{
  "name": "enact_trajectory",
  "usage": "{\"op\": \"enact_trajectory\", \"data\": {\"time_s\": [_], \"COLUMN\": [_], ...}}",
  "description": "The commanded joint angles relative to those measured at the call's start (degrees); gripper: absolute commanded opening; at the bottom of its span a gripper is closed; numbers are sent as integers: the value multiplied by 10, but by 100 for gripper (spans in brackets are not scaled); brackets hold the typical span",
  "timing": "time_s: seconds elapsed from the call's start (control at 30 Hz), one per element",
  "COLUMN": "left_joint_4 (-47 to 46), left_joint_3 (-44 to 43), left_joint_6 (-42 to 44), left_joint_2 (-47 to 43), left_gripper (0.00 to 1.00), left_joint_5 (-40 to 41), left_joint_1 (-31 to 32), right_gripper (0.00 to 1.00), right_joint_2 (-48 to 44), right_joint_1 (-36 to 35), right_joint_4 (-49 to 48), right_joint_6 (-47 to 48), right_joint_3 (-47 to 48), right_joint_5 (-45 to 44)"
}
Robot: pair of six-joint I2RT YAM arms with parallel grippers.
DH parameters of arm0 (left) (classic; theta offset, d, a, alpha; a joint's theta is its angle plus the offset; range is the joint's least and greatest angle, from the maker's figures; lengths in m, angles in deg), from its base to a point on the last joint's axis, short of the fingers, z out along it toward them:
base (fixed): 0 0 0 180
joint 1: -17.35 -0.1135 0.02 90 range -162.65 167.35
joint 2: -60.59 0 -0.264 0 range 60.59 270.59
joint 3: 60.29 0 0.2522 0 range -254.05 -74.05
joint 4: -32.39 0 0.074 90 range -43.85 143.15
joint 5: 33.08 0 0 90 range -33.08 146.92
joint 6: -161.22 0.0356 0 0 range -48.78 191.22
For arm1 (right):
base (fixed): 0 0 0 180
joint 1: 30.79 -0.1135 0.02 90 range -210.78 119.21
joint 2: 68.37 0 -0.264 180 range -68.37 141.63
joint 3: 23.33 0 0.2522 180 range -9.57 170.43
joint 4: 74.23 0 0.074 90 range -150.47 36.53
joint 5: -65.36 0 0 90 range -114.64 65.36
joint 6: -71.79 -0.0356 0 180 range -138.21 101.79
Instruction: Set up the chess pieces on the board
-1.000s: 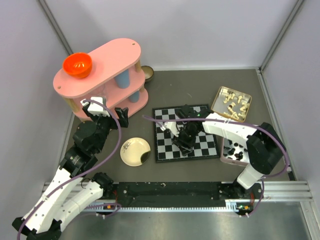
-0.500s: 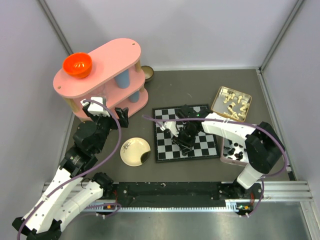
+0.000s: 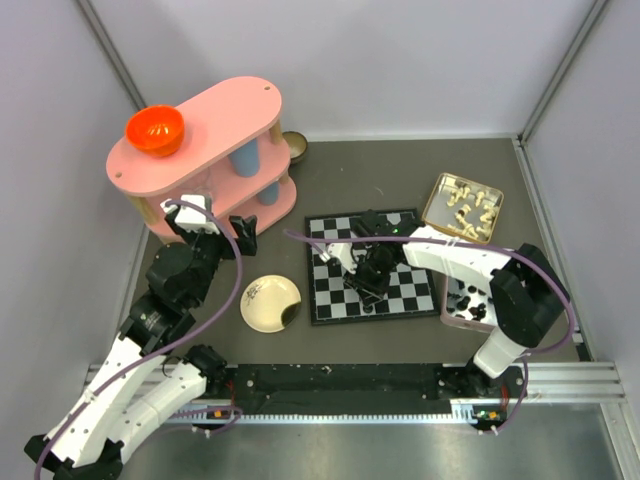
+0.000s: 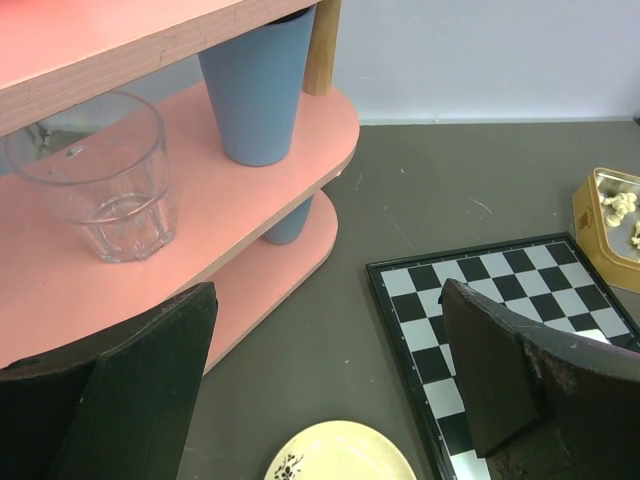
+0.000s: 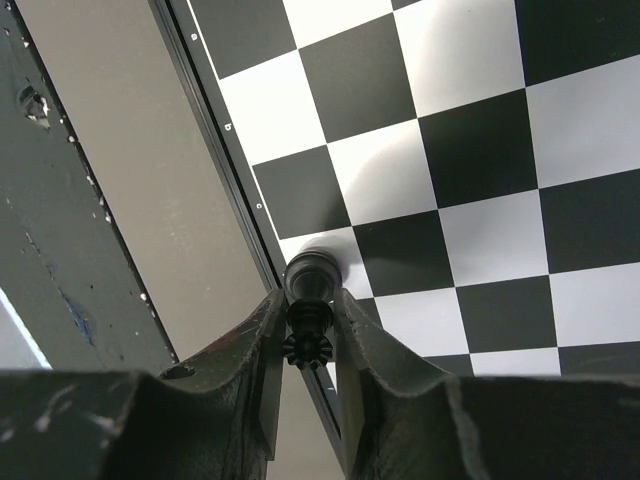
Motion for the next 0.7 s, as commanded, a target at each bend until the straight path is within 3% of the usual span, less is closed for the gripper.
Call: {"op": "enact_trajectory", "data": {"time_s": [0.0,0.67], "left_joint_4": [-21,-22], "left_joint_3": [4,6], "left_joint_6": [-5,-8], "left_joint_2": [-9,-10], "left_gripper": [99,99], "left_joint_5": [1,-1], "left_joint_1": [-1,-1], "right_gripper": [24,26], "right_joint_2": [2,-7], "right_joint_1": [-7,-8], "right_joint_4": [-12,-28], "right_joint_6": [-12,-26], "right_joint_3": [12,8], "right_joint_5": [2,-19]}}
